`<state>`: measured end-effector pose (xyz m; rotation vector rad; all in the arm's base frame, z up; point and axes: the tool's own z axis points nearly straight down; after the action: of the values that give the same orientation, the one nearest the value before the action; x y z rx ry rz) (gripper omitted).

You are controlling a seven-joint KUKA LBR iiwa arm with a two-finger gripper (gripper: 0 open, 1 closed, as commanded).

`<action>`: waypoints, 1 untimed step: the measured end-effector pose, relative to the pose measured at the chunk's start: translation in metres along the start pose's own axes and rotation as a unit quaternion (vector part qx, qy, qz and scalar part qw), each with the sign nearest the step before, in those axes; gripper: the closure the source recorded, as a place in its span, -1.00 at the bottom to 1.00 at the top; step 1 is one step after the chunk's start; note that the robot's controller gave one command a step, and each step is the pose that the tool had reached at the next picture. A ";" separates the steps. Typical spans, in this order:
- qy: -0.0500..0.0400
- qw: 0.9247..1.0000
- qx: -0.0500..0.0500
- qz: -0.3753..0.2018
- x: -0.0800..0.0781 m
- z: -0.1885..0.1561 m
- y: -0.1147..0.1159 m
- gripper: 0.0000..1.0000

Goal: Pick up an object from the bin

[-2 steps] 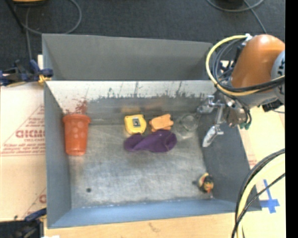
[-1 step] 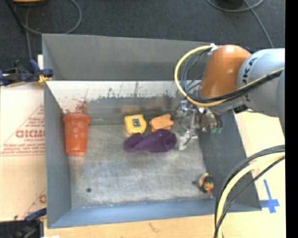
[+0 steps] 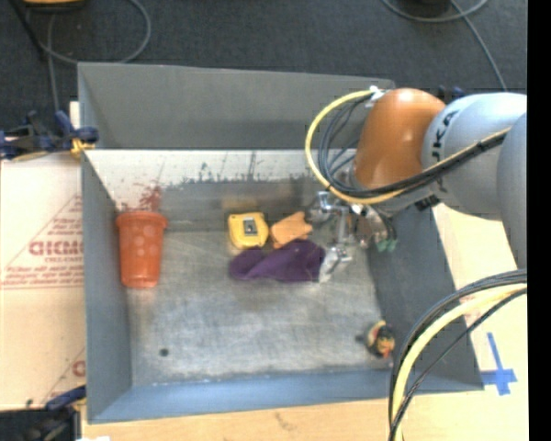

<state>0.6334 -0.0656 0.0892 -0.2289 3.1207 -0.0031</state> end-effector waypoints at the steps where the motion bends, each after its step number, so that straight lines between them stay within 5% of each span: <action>1: 0.002 1.000 0.000 0.000 -0.006 -0.014 0.033 -1.00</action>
Offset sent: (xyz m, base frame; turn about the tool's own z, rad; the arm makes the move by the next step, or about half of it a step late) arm 0.0020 0.0498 -0.0192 -0.0924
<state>0.6342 -0.0320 0.1028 -0.2306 3.1250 -0.0047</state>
